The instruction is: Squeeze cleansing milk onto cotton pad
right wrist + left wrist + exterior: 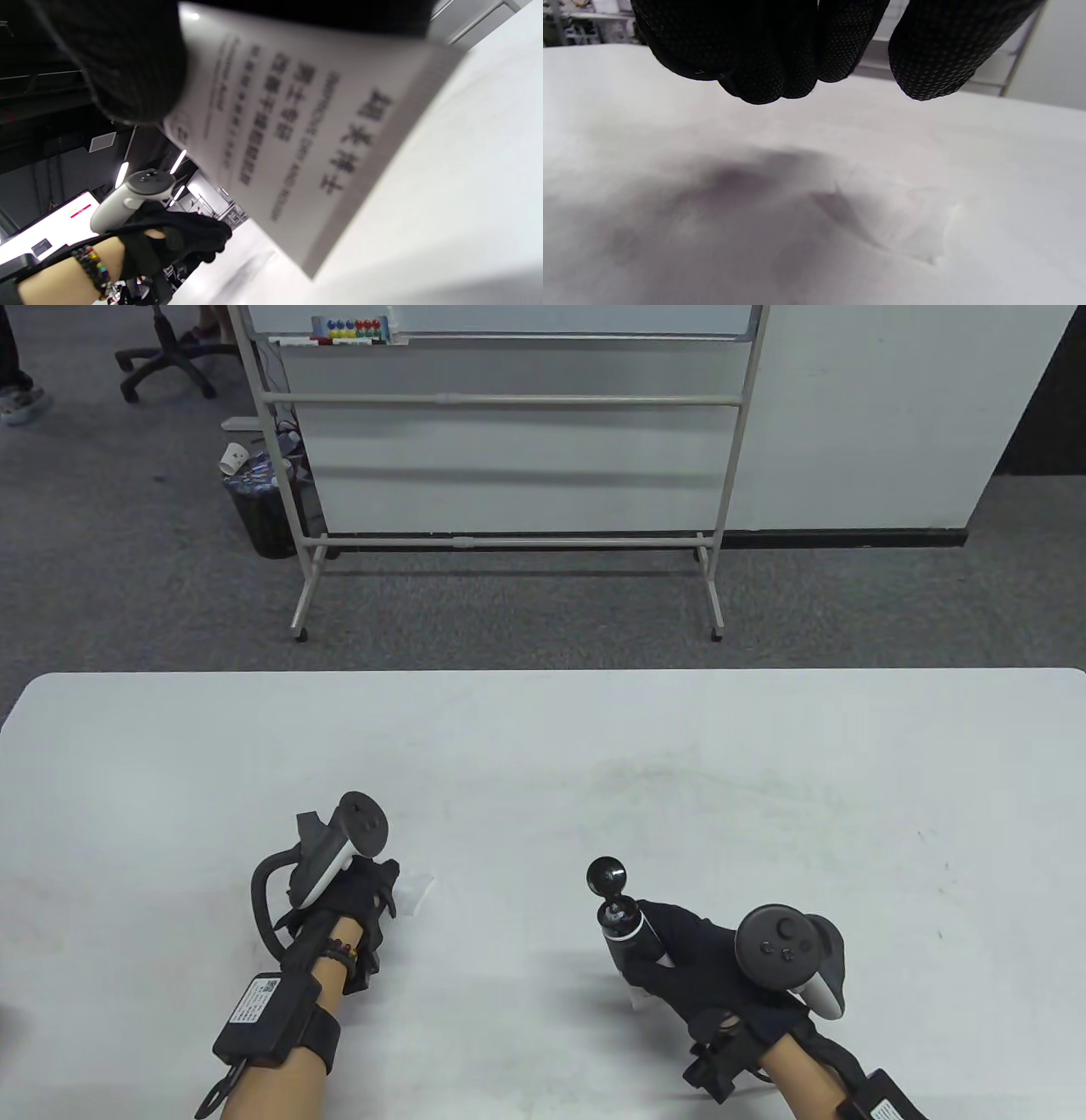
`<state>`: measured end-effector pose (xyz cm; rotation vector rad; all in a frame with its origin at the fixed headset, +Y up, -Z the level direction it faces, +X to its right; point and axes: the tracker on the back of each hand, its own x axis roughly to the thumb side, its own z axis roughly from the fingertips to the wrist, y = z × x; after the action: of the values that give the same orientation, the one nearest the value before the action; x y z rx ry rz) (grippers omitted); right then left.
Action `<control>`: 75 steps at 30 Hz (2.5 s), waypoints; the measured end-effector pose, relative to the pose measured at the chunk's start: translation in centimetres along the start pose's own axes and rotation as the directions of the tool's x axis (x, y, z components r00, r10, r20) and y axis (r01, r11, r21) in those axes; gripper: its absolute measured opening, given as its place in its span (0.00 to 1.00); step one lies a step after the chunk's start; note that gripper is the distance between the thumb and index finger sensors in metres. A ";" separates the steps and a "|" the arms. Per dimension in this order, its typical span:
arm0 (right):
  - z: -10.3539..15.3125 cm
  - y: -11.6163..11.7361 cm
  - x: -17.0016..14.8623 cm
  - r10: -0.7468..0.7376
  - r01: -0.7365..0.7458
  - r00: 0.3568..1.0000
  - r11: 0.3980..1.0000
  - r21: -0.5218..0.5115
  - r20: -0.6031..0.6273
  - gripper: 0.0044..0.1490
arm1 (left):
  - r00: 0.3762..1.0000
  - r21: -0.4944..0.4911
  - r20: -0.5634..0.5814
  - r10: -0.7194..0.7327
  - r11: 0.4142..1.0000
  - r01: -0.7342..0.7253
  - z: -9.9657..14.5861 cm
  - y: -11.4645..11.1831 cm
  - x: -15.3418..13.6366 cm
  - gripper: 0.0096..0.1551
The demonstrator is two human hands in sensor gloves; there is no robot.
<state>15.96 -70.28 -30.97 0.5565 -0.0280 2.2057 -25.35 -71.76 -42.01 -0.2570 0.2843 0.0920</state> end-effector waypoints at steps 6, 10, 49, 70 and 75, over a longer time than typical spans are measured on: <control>0.0 0.3 0.0 0.028 -0.028 1.000 0.999 0.016 -0.008 0.44 | 0.994 -0.049 -0.056 -0.089 0.995 0.087 -1.6 -2.2 0.6 0.42; 0.0 0.4 0.1 0.039 -0.039 0.999 0.999 0.017 -0.008 0.44 | 0.989 -0.063 -0.099 -0.113 0.992 0.108 -2.0 -3.5 1.1 0.42; 0.8 1.3 2.7 0.346 -0.337 0.937 0.932 -0.135 0.052 0.43 | 0.585 -0.343 0.365 0.724 0.689 -0.639 9.2 -3.5 6.6 0.25; 0.9 4.0 4.3 0.650 -0.634 0.755 0.756 -0.162 0.081 0.37 | 0.598 -0.258 0.509 0.619 0.772 -0.581 13.0 -3.3 8.5 0.22; 0.9 4.0 4.2 0.663 -0.649 0.746 0.745 -0.150 0.068 0.37 | 0.611 -0.193 0.553 0.567 0.800 -0.568 13.7 -3.4 8.9 0.24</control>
<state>11.00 -69.94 -27.79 0.6817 -0.4875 2.8317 -12.77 -70.92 -31.08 -0.1129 -0.2774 0.8049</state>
